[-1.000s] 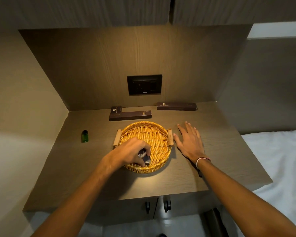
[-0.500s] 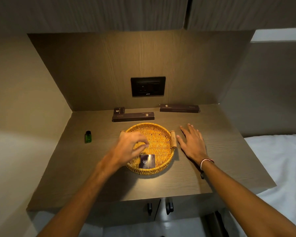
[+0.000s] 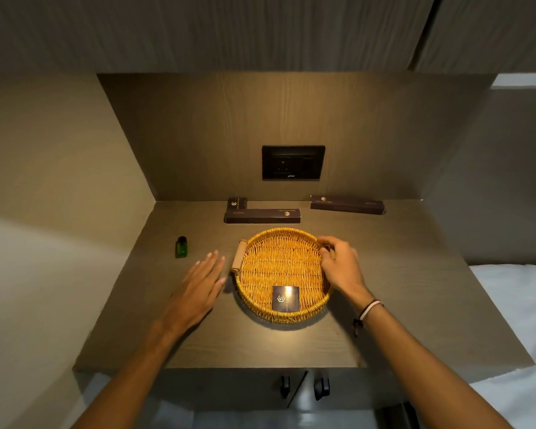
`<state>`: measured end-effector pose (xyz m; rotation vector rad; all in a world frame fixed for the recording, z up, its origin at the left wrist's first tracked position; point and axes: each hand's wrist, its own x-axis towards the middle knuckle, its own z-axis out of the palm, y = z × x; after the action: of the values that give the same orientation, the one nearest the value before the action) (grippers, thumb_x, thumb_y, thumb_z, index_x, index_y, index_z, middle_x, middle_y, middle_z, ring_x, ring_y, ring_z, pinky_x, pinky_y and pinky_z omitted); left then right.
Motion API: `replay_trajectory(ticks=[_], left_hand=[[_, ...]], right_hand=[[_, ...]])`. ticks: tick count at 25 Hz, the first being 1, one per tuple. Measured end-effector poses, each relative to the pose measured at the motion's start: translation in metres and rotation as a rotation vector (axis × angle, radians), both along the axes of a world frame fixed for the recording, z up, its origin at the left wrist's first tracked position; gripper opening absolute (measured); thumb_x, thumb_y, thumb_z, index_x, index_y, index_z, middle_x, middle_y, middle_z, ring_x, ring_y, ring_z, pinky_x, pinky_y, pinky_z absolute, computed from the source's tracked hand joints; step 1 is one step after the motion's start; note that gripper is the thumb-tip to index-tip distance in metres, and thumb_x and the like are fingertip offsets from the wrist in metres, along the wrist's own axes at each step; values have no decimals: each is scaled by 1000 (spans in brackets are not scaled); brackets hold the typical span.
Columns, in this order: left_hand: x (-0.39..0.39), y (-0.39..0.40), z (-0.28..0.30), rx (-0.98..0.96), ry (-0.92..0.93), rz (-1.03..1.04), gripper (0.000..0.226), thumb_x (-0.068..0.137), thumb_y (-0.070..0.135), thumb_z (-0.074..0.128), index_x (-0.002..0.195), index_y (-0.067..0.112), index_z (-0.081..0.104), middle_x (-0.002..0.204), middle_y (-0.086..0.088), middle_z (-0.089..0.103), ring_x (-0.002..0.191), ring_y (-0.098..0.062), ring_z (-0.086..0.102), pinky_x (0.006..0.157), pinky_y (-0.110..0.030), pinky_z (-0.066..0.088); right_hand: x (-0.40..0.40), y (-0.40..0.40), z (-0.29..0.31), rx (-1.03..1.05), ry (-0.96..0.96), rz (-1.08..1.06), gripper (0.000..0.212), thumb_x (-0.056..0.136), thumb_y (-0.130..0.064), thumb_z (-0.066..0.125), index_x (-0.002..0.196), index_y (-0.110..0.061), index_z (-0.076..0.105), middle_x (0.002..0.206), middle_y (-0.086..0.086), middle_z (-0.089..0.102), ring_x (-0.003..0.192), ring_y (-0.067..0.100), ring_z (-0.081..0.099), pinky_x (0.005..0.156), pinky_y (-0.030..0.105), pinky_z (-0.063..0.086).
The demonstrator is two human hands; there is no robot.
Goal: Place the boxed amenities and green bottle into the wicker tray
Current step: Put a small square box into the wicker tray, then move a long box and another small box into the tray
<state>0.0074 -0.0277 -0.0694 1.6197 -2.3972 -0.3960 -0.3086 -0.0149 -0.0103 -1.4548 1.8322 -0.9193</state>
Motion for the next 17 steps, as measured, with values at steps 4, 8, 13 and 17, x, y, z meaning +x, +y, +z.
replay_trajectory(ticks=[4,8,13,17], left_hand=[[8,0,-6,-70,-91,-1,60,95,52,6,147,23,3,158,0,5,146,-11,2,118,-34,1],[3,7,-2,-132,-108,6,57,99,47,12,150,20,9,161,-5,15,148,-15,11,120,-36,6],[7,11,2,-166,-14,60,55,102,41,25,152,18,19,161,-5,22,148,-12,13,120,-33,6],[3,10,3,-176,19,42,55,102,41,28,152,20,20,161,-2,22,148,-10,13,120,-28,7]], right_hand=[[0,-14,2,-9,93,82,35,103,-10,44,136,-7,55,130,11,63,116,16,57,93,24,45],[-11,-41,11,22,177,184,34,101,-8,48,133,-8,58,129,12,65,121,24,59,97,29,46],[12,-82,26,-27,349,287,39,94,-30,64,128,-13,58,132,11,57,125,26,52,100,38,48],[77,-111,42,-118,459,508,39,95,-35,61,129,-17,56,135,10,53,130,27,47,103,40,42]])
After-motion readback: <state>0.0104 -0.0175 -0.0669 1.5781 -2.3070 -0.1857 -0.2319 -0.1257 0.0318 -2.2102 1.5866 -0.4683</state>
